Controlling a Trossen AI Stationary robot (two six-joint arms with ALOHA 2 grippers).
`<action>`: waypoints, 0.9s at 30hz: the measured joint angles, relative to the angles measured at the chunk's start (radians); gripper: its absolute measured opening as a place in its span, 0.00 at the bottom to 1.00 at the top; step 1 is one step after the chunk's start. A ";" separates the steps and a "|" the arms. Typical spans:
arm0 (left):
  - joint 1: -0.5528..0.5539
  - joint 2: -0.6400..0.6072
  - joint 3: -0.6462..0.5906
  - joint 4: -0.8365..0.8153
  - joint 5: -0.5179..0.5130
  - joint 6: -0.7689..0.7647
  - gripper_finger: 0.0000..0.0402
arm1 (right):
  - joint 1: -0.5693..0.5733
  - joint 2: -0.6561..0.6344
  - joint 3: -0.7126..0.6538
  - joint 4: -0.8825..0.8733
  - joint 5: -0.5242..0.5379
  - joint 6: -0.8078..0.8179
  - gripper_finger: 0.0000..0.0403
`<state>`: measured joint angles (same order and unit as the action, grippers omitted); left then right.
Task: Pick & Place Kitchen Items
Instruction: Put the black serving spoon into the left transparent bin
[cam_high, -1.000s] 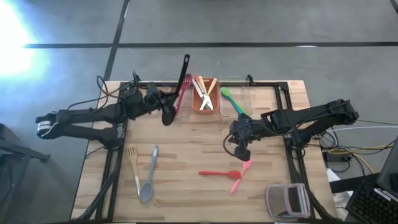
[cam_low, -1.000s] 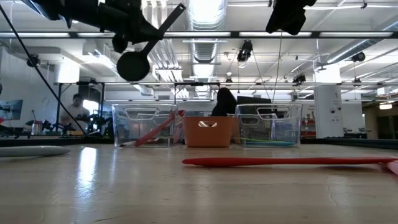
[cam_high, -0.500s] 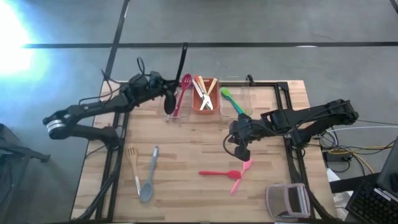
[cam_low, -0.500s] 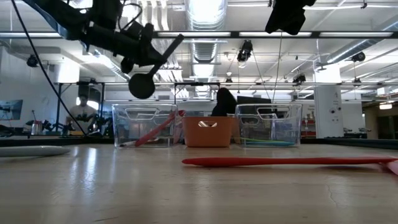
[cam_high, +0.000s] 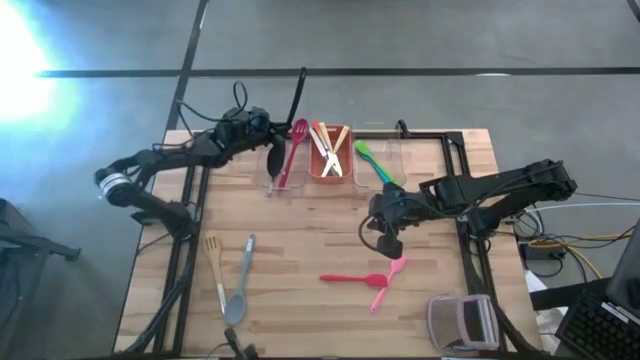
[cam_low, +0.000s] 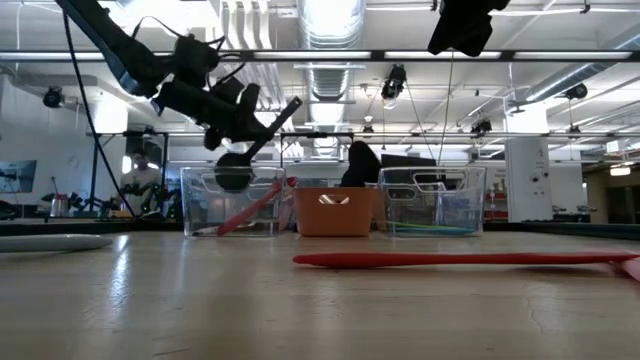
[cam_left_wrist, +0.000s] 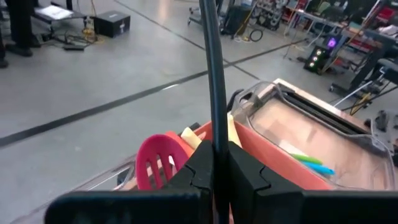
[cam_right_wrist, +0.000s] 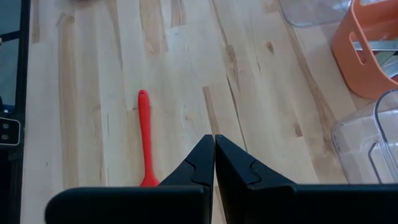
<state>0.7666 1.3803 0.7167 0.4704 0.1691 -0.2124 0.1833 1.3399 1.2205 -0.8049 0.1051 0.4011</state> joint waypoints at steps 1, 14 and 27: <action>0.000 0.012 -0.001 0.011 0.003 0.000 0.06 | 0.000 0.000 0.000 0.000 0.000 0.000 0.02; 0.005 0.142 -0.039 0.091 0.004 -0.045 0.06 | 0.000 0.000 -0.007 -0.001 0.000 0.007 0.02; 0.006 0.182 -0.103 0.108 0.015 -0.106 0.06 | 0.000 0.000 -0.073 0.002 0.000 0.045 0.02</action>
<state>0.7723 1.5627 0.6140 0.5784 0.1845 -0.3184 0.1833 1.3396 1.1480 -0.8033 0.1048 0.4460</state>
